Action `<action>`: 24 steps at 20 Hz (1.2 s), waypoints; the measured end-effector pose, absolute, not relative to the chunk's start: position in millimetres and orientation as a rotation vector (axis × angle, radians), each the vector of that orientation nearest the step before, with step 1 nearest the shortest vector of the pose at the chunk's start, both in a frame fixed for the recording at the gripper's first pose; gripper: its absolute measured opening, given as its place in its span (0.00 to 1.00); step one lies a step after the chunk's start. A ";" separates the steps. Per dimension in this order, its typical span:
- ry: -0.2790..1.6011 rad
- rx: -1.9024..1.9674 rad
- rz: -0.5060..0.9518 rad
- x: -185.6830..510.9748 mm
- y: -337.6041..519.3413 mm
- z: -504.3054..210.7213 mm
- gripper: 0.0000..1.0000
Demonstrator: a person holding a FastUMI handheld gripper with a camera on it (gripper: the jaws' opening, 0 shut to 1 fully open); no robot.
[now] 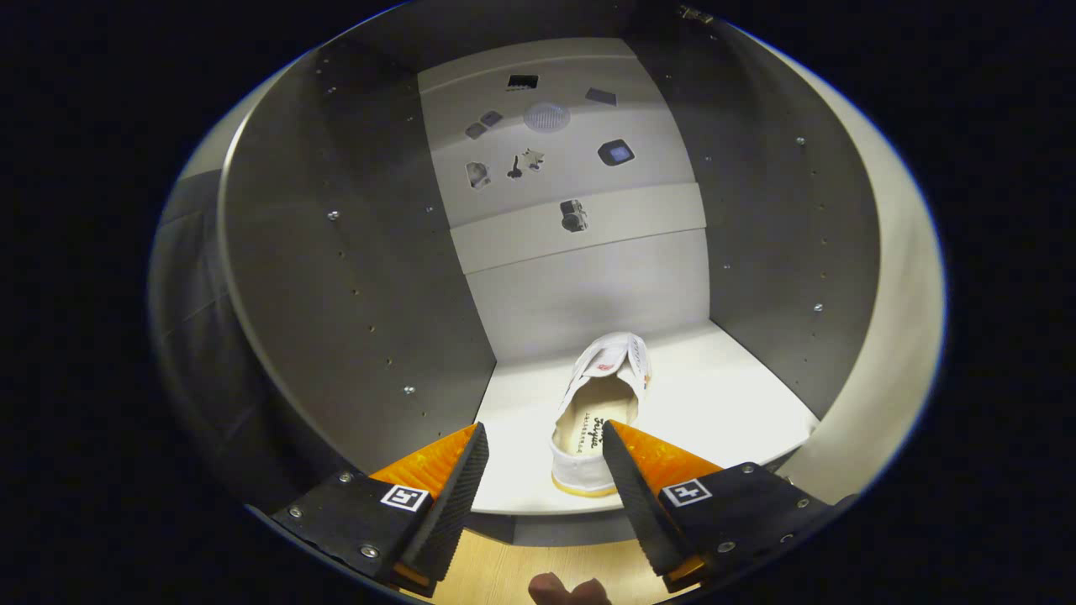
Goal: Open the shoe cabinet door, grab the shoes and put them into the shoe cabinet, then close the shoe cabinet door.
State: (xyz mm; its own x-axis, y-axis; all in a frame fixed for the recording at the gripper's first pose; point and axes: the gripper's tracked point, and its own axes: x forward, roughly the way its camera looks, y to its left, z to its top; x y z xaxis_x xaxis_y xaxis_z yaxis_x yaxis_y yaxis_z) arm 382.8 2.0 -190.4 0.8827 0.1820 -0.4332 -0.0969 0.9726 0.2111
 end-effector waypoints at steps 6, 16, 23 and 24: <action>0.425 0.196 0.092 298.7 -6.0 -159.2 0.92; 0.360 0.147 0.061 167.5 -33.8 -115.7 0.93; 0.260 0.125 0.126 109.7 -70.0 -65.9 0.93; 0.259 0.132 0.138 100.8 -80.1 -61.7 0.93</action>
State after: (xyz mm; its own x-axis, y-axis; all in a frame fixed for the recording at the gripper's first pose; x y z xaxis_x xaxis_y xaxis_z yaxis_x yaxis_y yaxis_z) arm 100.8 -80.1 -61.7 0.9574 0.1525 -0.2452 -0.1188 0.9820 0.1471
